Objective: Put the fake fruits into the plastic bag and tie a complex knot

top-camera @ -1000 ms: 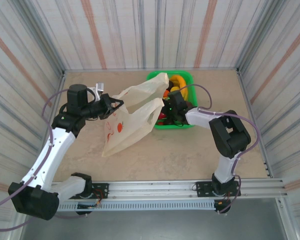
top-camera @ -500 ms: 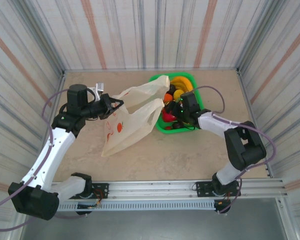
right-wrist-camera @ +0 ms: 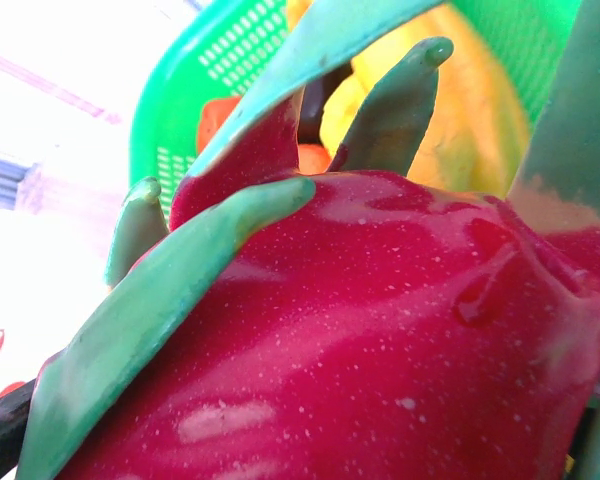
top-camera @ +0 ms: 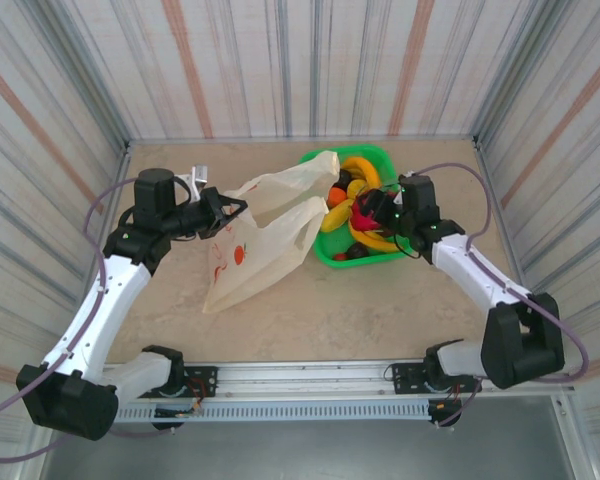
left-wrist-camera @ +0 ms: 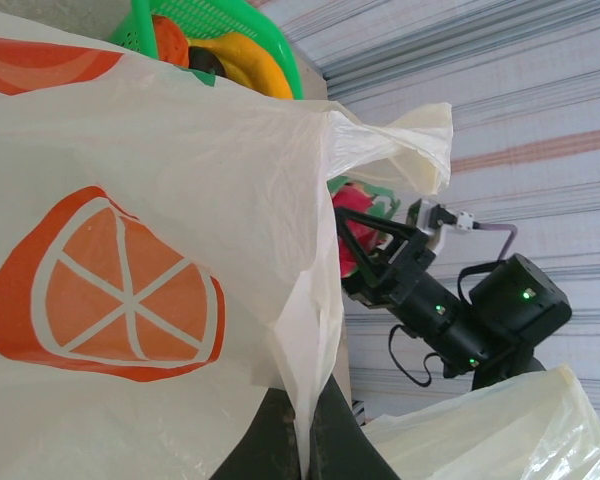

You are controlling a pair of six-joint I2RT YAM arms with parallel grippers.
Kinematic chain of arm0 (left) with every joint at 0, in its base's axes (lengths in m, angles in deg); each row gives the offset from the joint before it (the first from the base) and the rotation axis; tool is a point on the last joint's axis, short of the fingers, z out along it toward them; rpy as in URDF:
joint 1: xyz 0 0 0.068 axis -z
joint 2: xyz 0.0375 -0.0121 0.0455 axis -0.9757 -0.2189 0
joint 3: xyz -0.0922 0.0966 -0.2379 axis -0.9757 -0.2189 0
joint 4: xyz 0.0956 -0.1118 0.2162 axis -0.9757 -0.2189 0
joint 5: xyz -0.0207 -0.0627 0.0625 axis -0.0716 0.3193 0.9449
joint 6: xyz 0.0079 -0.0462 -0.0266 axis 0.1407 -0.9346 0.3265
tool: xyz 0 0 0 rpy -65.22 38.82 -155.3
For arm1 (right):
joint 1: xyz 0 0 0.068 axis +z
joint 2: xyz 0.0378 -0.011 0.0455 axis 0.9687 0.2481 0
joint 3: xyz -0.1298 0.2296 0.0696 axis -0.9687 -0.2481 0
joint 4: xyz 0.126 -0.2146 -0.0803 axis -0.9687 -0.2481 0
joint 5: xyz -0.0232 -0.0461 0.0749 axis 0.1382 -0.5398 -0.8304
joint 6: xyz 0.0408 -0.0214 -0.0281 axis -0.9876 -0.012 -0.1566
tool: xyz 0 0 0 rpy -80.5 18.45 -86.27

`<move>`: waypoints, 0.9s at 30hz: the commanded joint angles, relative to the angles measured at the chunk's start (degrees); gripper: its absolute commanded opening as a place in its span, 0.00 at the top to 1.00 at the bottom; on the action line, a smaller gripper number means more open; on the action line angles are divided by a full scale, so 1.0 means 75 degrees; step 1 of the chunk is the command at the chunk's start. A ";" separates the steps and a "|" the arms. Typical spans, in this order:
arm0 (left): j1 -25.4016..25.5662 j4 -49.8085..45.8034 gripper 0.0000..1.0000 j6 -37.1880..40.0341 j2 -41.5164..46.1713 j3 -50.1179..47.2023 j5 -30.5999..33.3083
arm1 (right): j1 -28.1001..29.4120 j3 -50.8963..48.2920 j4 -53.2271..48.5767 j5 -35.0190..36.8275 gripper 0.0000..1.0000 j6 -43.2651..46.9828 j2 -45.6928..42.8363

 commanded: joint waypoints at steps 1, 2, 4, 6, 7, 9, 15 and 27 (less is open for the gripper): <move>-0.0077 -0.0064 1.00 0.0132 0.0058 0.0004 -0.0056 | -0.0269 -0.0006 -0.0424 -0.0205 0.35 0.0582 -0.0923; -0.0082 -0.0063 1.00 0.0142 0.0041 0.0009 -0.0067 | -0.0321 -0.0011 -0.0517 -0.0282 0.35 0.0649 -0.1157; -0.0077 -0.0063 1.00 0.0156 0.0016 0.0031 -0.0084 | -0.0349 0.0027 -0.0606 -0.0480 0.35 0.0706 -0.1555; -0.0082 -0.0072 1.00 0.0172 -0.0026 0.0049 -0.0110 | -0.0326 0.0137 -0.0550 -0.0816 0.35 0.0601 -0.1819; -0.0076 -0.0075 1.00 0.0180 -0.0022 0.0052 -0.0114 | -0.0287 0.0201 -0.0486 -0.0985 0.35 0.0530 -0.1869; -0.0076 -0.0075 1.00 0.0180 -0.0036 0.0066 -0.0115 | 0.0014 0.0403 -0.0350 -0.1088 0.35 0.0478 -0.1897; -0.0076 -0.0098 1.00 0.0172 -0.0026 0.0103 -0.0159 | 0.1145 0.1081 0.0284 -0.0603 0.35 0.0577 -0.1326; -0.0076 0.0005 1.00 0.0177 -0.0007 0.0056 -0.0314 | 0.2487 0.2514 0.1402 -0.1007 0.34 0.0866 0.0702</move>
